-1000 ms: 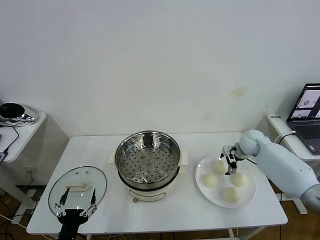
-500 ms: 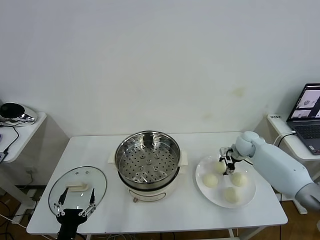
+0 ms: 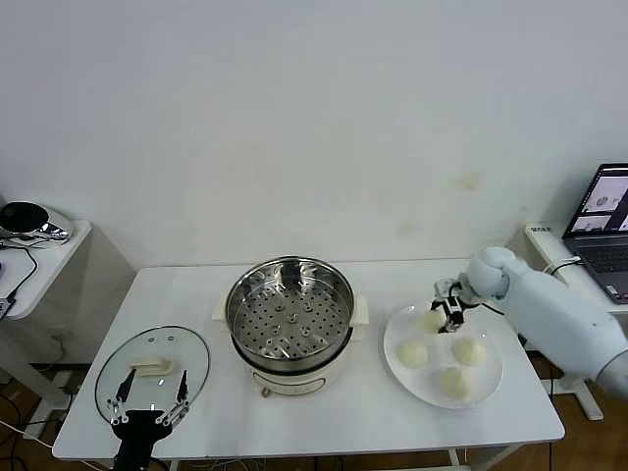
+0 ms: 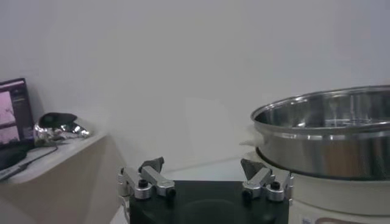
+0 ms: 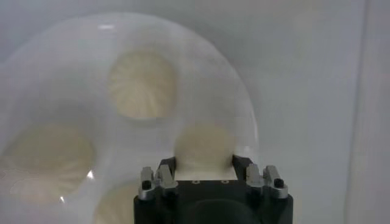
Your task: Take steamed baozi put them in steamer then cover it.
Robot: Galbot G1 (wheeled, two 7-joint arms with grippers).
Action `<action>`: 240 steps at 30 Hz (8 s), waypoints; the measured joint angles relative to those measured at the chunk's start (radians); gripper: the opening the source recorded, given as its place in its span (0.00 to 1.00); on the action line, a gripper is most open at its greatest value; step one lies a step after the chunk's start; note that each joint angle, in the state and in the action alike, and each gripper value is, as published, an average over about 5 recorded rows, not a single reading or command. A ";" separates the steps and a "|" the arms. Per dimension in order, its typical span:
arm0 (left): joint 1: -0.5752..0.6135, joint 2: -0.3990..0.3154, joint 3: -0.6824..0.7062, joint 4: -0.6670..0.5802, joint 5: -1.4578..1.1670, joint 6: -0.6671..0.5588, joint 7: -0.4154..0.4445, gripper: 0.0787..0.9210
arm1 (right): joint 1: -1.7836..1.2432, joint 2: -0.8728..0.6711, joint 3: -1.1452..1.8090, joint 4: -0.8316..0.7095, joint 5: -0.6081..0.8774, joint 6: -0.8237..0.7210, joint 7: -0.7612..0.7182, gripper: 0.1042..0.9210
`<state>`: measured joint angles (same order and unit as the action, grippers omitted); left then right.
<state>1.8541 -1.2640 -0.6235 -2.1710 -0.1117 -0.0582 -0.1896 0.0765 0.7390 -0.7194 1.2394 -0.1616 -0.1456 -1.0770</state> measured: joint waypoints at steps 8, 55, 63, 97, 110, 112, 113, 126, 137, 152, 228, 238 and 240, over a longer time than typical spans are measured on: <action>0.000 0.006 0.008 0.001 -0.024 -0.001 0.000 0.88 | 0.229 0.010 -0.132 0.078 0.168 0.022 0.010 0.60; -0.013 -0.009 -0.032 -0.015 -0.076 -0.006 -0.002 0.88 | 0.369 0.696 -0.533 -0.270 -0.116 0.639 0.202 0.62; -0.015 -0.010 -0.031 -0.013 -0.076 -0.006 -0.002 0.88 | 0.359 0.710 -0.531 -0.310 -0.159 0.679 0.214 0.80; 0.003 0.003 -0.010 -0.055 -0.060 -0.004 -0.001 0.88 | 0.608 -0.070 -0.642 0.451 0.323 -0.160 0.081 0.88; 0.011 -0.004 -0.015 -0.060 -0.057 -0.005 -0.002 0.88 | 0.357 -0.226 -0.524 0.471 0.200 -0.224 0.094 0.88; 0.012 -0.004 -0.018 -0.061 -0.057 -0.005 -0.002 0.88 | 0.306 -0.228 -0.489 0.455 0.184 -0.227 0.100 0.88; 0.012 -0.005 -0.020 -0.062 -0.057 -0.005 -0.002 0.88 | 0.282 -0.227 -0.473 0.446 0.178 -0.228 0.104 0.88; 0.011 -0.009 -0.035 -0.052 -0.058 -0.005 -0.003 0.88 | 0.060 -0.131 -0.331 0.304 0.131 -0.232 0.121 0.88; 0.006 -0.008 -0.036 -0.043 -0.059 -0.005 -0.003 0.88 | -0.031 -0.044 -0.274 0.208 0.109 -0.222 0.133 0.88; 0.009 -0.008 -0.038 -0.046 -0.062 -0.006 -0.004 0.88 | -0.090 0.005 -0.227 0.147 0.068 -0.226 0.127 0.72; -0.017 0.002 -0.036 -0.061 -0.074 -0.005 -0.006 0.88 | 0.394 0.695 -0.547 -0.020 0.771 -0.572 0.375 0.53; -0.018 0.000 -0.034 -0.059 -0.074 -0.009 -0.007 0.88 | 0.361 0.743 -0.551 -0.075 0.755 -0.578 0.380 0.66; -0.018 0.000 -0.033 -0.059 -0.074 -0.010 -0.007 0.88 | 0.363 0.743 -0.550 -0.076 0.753 -0.579 0.376 0.73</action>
<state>1.8360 -1.2641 -0.6569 -2.2302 -0.1861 -0.0681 -0.1971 0.4393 1.4816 -1.2698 1.1638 0.5917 -0.7246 -0.7011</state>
